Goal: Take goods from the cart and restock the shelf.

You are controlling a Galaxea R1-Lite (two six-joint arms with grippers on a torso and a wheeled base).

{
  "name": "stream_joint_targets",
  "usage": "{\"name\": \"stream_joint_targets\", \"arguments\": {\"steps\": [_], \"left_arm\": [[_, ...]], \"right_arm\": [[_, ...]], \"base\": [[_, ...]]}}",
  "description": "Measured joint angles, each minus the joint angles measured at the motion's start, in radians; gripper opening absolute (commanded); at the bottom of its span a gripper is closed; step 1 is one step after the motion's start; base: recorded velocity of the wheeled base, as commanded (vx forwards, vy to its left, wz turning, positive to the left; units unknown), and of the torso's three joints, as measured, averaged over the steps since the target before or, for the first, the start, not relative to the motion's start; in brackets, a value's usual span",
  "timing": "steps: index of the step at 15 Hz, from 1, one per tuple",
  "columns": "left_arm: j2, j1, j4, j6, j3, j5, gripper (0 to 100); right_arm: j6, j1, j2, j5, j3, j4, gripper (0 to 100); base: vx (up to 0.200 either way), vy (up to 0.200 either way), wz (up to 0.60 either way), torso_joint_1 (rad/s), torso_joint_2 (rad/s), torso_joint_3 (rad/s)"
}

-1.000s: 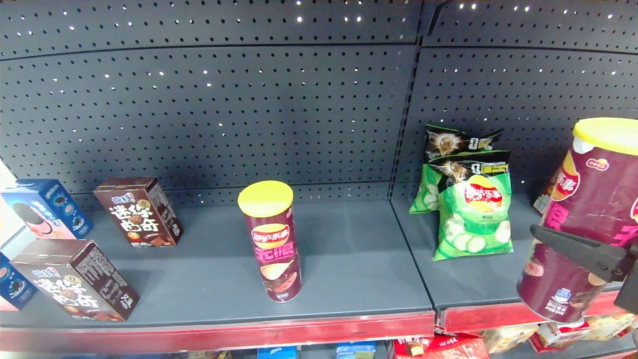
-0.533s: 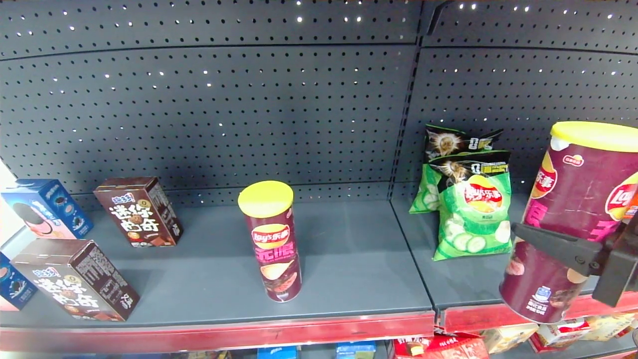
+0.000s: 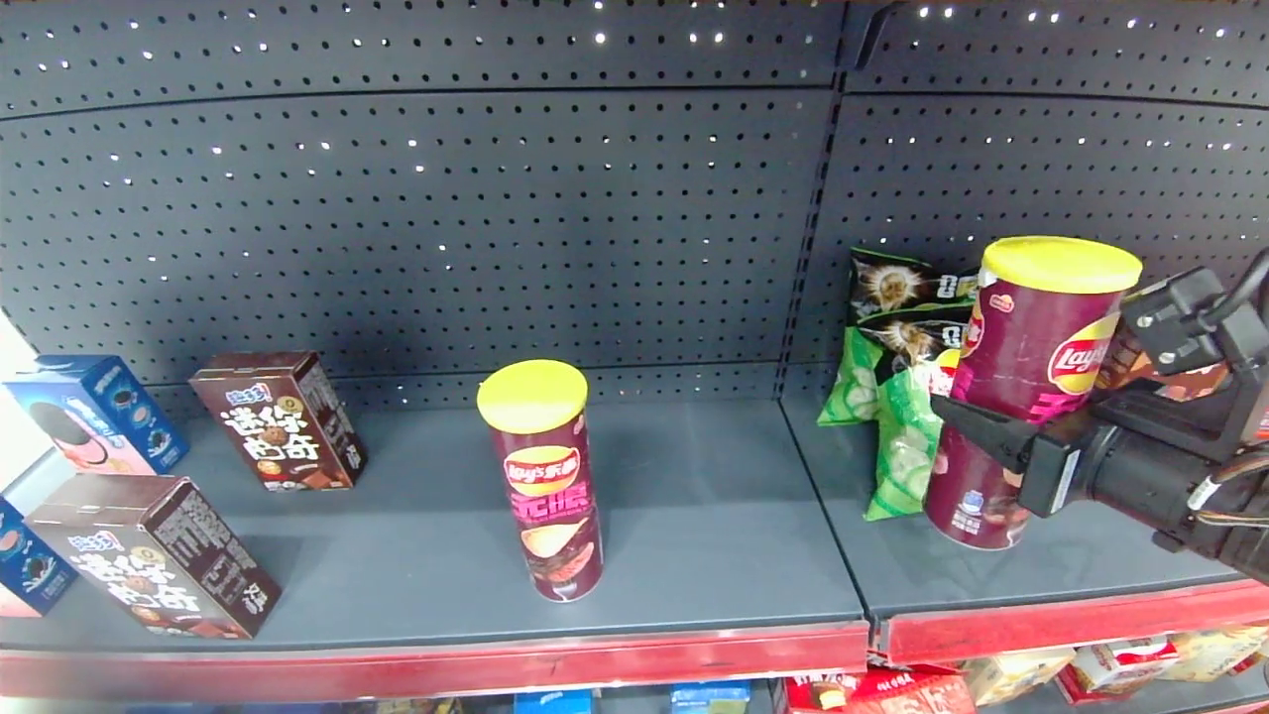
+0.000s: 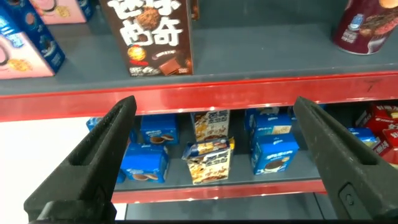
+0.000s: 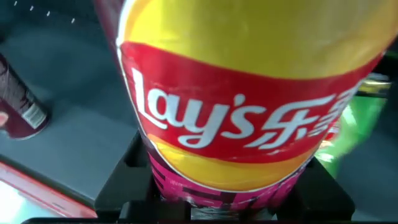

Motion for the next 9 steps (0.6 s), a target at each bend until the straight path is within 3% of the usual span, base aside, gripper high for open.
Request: {"name": "stream_joint_targets", "arguments": {"steps": [6, 9], "left_arm": [[0.001, 0.001, 0.0, 0.0, 0.0, 0.0, 100], [0.001, 0.0, 0.0, 0.0, 0.0, 0.0, 100]], "right_arm": [[0.014, -0.008, 0.071, 0.01, 0.005, -0.043, 0], [0.013, -0.004, 0.128, 0.051, -0.015, -0.165, 0]], "base": [[0.0, 0.0, 0.0, 0.0, 0.0, 0.0], [0.0, 0.0, 0.0, 0.0, 0.0, 0.0]]}}
